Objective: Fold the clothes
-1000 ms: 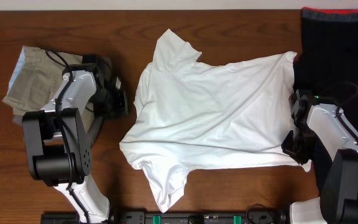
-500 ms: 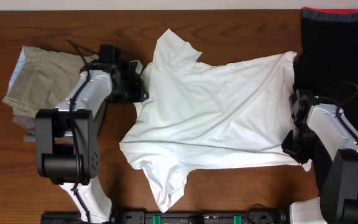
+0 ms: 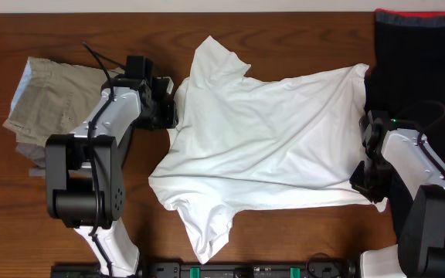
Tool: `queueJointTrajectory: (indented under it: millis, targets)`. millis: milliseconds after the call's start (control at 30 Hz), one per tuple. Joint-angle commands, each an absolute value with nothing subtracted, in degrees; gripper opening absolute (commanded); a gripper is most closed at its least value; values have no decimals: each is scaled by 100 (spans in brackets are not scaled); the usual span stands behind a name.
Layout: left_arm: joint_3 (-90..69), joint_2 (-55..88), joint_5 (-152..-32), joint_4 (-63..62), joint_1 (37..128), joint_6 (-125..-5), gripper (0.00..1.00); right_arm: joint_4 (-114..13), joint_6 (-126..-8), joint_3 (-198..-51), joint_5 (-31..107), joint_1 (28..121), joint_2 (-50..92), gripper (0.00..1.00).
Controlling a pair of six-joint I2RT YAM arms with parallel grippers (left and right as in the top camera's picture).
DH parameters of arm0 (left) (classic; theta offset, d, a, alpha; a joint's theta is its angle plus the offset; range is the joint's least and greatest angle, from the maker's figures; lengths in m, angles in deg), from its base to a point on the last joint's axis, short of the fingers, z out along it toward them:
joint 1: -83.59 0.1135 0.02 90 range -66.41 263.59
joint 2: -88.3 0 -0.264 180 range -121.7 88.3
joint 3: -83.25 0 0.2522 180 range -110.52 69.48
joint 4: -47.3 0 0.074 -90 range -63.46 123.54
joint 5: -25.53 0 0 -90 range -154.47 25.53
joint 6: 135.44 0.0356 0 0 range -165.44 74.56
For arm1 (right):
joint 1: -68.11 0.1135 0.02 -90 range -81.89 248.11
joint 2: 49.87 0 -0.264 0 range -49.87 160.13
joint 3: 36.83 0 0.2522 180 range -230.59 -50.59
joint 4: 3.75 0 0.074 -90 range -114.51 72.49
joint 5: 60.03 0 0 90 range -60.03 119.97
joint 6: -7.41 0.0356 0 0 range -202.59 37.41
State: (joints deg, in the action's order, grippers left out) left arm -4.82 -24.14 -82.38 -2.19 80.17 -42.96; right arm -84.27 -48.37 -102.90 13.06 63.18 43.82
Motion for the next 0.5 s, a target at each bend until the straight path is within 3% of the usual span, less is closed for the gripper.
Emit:
queueJointTrajectory:
  millis: [0, 100, 133, 167, 300, 467]
  targets:
    - [-464, -2751, -8133, -214, 8039, -4224, 41, -8416, -4859, -10277, 1243, 6281, 4312, 5]
    - [-464, -2891, -8131, -188, 8039, -4222, 20, -8416, -4863, -10277, 1240, 6281, 4312, 5]
    - [-467, -2895, -8131, -151, 8041, -4222, 9, -8416, -4881, -10277, 1240, 6281, 4312, 5]
    - [-467, -2895, -8133, -92, 8041, -4224, 6, -8416, -4887, -10277, 1240, 6281, 4312, 5]
    - [-580, -2880, -8076, 54, 8080, -4296, 6, -8418, -4900, -10277, 1243, 6281, 4312, 5]
    - [-836, -2880, -6975, 113, 8268, -4849, 6, -8422, -4903, -10277, 1240, 6281, 4312, 5]
